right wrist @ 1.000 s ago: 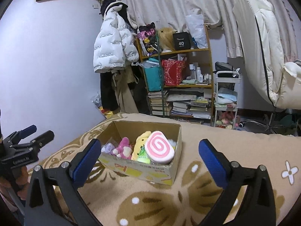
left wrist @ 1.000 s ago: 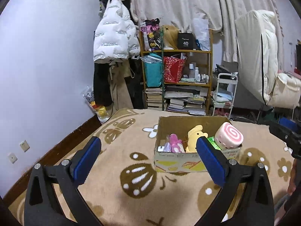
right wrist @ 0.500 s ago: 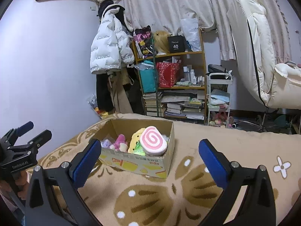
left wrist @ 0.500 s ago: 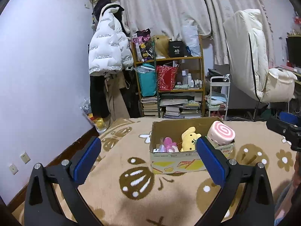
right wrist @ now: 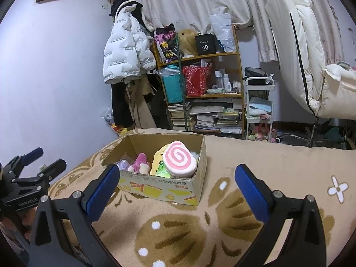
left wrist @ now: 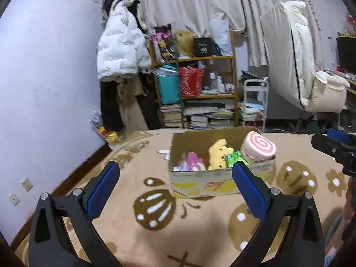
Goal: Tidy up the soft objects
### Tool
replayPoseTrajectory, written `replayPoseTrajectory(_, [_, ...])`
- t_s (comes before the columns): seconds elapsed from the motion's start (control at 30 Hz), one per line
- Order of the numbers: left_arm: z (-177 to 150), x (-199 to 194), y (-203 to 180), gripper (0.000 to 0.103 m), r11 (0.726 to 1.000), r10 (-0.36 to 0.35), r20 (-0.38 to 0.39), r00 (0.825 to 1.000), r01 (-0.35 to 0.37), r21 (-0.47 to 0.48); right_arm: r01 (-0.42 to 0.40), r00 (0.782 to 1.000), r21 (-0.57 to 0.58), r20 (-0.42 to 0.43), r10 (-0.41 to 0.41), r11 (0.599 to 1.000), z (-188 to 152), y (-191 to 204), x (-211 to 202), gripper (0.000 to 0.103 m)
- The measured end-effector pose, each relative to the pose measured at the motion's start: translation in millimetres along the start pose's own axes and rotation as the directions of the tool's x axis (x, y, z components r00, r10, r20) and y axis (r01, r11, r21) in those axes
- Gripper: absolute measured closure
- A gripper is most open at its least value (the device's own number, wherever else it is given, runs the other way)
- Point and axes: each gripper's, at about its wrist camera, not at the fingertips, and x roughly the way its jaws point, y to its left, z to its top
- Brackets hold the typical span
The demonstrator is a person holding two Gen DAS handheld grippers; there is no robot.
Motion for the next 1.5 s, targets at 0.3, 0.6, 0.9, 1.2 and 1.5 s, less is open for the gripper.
replayPoseTrajectory(0.3, [-3.5,6.7,1.2,0.003,1.000,-0.014,-0.022,1.000,0.013,-0.019,-0.005,1.000,0.004,-0.006,0.005,1.000,-2.5,-1.3,2.0,0.000])
replayPoseTrajectory(0.6, [-4.6,11.6,1.1,0.003,0.999,-0.019,-0.039,0.999,0.017,-0.029,-0.004,1.000,-0.001,-0.005,0.004,1.000,-1.9,-0.4,1.6,0.000])
replayPoseTrajectory(0.9, [-4.1,13.0,-0.6,0.003,0.999,-0.022,-0.042,0.999,0.021,-0.031,-0.003,1.000,0.000,-0.006,0.003,1.000,-2.2,0.0,1.8,0.000])
replayPoseTrajectory(1.2, [-4.2,12.6,-1.3,0.003,0.999,-0.025,-0.044,0.999,0.024,-0.032,-0.002,1.000,0.001,-0.004,0.002,1.000,-1.6,-2.9,0.9,0.000])
replayPoseTrajectory(1.5, [-5.8,11.5,-4.1,0.003,0.999,-0.024,-0.050,0.998,0.023,-0.026,-0.001,1.000,0.001,-0.007,0.001,1.000,-1.8,-4.1,0.8,0.000])
